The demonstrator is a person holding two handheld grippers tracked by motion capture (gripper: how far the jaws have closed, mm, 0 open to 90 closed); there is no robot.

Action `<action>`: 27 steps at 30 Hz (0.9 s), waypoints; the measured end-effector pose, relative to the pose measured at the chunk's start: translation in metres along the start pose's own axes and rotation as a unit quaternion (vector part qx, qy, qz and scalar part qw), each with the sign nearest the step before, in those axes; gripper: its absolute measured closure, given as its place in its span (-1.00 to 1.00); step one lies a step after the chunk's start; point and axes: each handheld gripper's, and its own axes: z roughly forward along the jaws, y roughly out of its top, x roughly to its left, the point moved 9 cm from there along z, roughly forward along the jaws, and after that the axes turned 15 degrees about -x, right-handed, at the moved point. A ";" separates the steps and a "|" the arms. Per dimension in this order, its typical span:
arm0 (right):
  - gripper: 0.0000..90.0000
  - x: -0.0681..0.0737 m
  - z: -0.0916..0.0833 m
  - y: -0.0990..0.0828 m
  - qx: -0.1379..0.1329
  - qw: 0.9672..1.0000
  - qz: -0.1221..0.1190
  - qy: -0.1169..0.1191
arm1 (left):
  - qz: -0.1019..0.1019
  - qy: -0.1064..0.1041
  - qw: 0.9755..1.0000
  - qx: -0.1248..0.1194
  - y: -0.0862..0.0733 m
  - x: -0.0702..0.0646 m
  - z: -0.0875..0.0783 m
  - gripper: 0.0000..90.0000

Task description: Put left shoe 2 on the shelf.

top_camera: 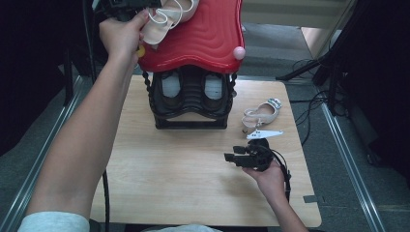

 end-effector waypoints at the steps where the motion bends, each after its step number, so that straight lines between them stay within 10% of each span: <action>1: 0.03 0.000 0.000 0.000 0.000 1.000 0.000 0.000 | -0.005 -0.003 1.000 -0.003 -0.002 0.001 0.000 0.80; 27: 0.03 -0.002 0.000 0.001 -0.001 1.000 0.001 -0.004 | 0.056 -0.030 0.998 0.025 -0.005 -0.008 -0.023 0.25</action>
